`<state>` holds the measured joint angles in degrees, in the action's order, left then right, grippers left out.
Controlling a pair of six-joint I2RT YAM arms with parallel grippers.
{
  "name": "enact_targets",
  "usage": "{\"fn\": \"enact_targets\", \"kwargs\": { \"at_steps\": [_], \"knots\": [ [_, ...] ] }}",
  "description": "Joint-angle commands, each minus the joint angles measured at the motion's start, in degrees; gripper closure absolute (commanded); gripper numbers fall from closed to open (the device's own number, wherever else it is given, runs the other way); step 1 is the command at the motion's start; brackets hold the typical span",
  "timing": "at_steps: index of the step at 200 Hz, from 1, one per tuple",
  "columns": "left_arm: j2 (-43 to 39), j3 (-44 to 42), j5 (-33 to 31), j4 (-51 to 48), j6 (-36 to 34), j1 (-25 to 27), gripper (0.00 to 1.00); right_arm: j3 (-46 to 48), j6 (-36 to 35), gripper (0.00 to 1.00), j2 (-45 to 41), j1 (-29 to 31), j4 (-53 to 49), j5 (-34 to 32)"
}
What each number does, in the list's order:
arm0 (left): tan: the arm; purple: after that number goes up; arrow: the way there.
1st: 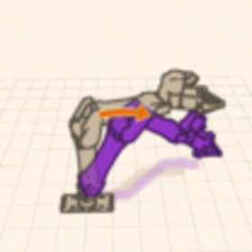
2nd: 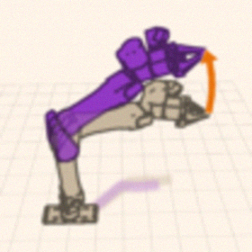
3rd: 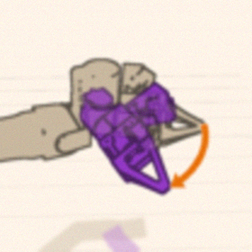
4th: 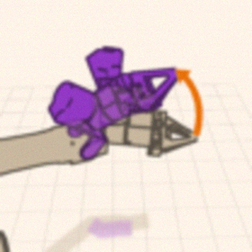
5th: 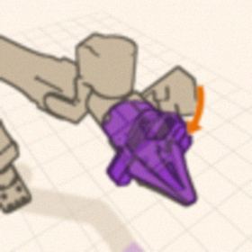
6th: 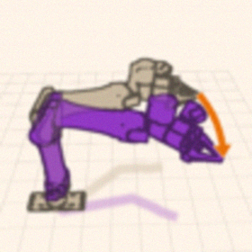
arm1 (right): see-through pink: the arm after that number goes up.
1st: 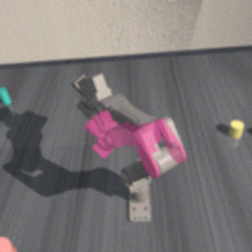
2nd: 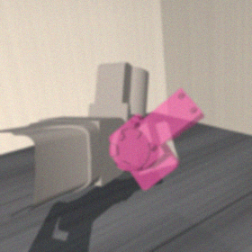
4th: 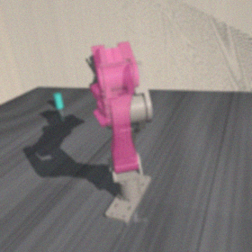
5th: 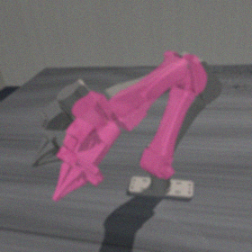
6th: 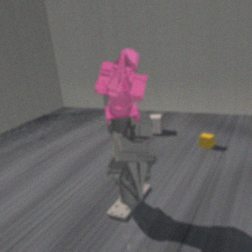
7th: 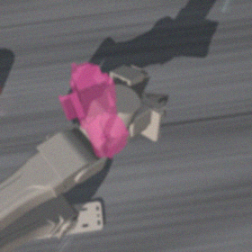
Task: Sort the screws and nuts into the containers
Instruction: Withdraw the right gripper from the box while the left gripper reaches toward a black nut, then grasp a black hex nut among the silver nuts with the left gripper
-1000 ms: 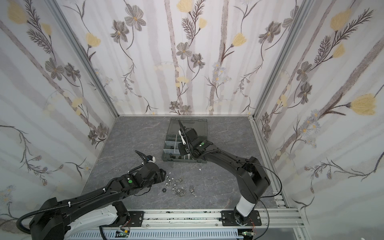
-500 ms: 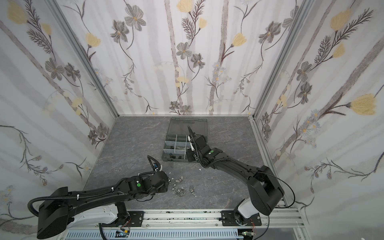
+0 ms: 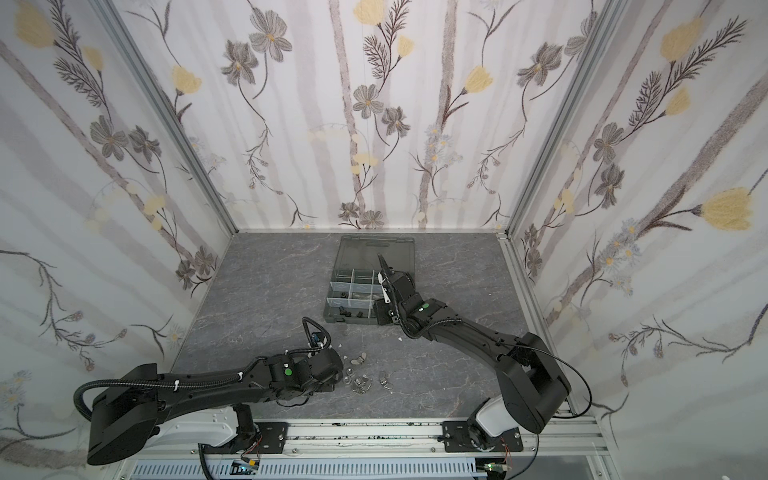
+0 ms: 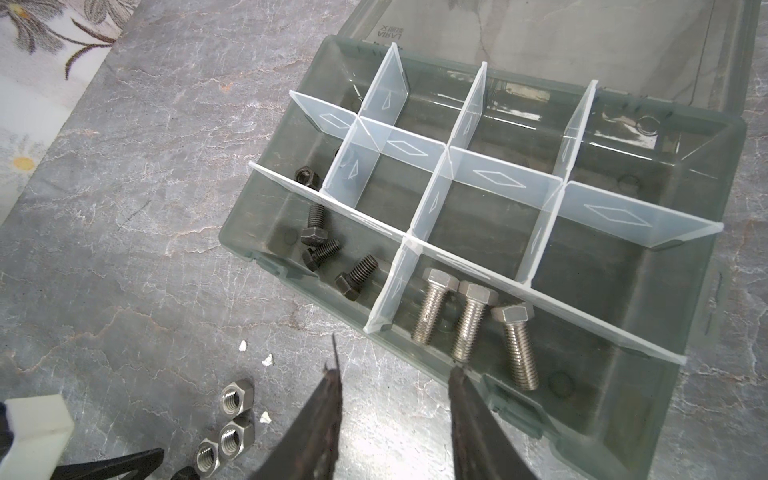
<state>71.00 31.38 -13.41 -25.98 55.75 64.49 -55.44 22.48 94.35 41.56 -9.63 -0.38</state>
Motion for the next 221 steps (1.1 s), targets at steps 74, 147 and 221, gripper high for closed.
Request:
{"fn": "enact_targets", "kwargs": {
  "at_steps": [74,147,221],
  "knots": [
    [6.31,1.64,-0.21,-0.65,-0.79,0.69,0.63,0.77,1.07,0.57,-0.28,-0.04,2.77,0.38],
    [6.01,0.45,1.27,-0.74,1.46,3.07,0.71,1.17,1.18,0.57,-0.65,-0.14,2.78,0.20],
    [5.13,0.43,0.55,-0.83,1.32,3.51,0.79,1.30,1.38,0.57,-0.85,-0.16,2.91,0.19]
  ]
}}
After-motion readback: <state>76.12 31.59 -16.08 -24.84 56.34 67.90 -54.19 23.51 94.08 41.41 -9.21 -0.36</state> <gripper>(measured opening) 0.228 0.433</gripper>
